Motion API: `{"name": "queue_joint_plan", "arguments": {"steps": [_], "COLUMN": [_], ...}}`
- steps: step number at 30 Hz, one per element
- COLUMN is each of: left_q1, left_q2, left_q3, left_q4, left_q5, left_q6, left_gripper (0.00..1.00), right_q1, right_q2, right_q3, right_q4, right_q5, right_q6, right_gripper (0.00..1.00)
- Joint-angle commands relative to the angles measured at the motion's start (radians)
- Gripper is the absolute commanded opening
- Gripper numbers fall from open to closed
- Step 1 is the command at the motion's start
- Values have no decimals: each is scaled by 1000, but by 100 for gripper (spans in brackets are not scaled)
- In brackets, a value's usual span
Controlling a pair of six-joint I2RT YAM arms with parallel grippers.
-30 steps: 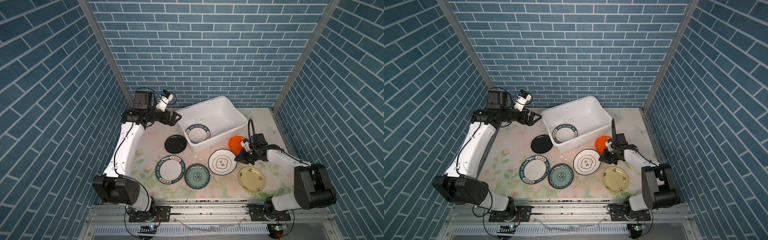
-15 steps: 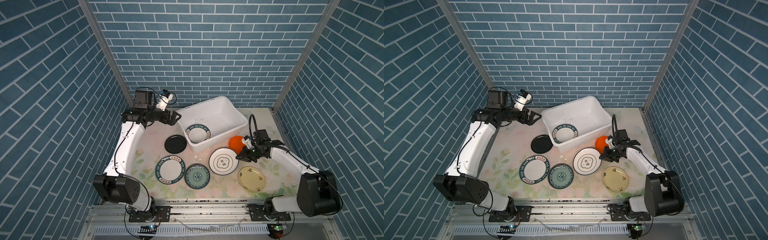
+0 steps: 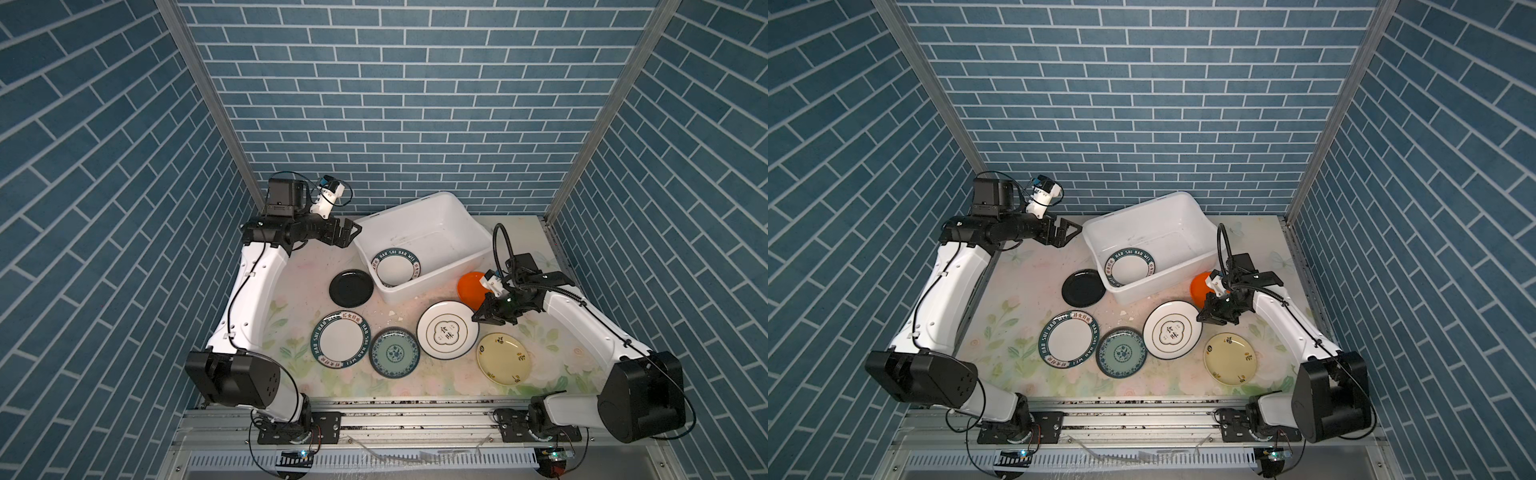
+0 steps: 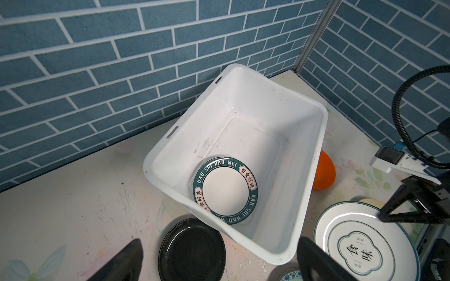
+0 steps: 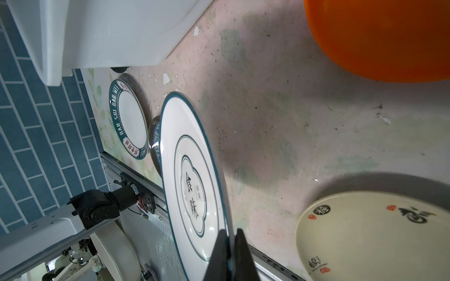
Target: Place the plates into the plastic bin on the countertop
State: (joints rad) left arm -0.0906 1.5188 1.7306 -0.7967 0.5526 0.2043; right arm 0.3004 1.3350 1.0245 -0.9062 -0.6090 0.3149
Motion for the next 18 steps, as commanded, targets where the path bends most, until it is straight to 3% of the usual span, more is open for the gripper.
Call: {"name": "queue_joint_plan", "arguments": {"steps": [1,9,18], "left_q1": [-1,5,15], "left_q2": [6,-14,-39], "left_q3": [20,13,8], "left_q4": [6,6,7], "left_q5": [-10,-12,-14], "left_q6": [-11,-13,-15], "left_gripper": [100,100,100], "right_q1": [35,97,114], "right_q2": [-17,9,136], "right_q3": [75,231,520], "right_q4": [-96,-218,-169], "right_q5": [-23,-41,-106], "right_q6": [-54,-68,-15], "right_gripper": [0,0,0]}}
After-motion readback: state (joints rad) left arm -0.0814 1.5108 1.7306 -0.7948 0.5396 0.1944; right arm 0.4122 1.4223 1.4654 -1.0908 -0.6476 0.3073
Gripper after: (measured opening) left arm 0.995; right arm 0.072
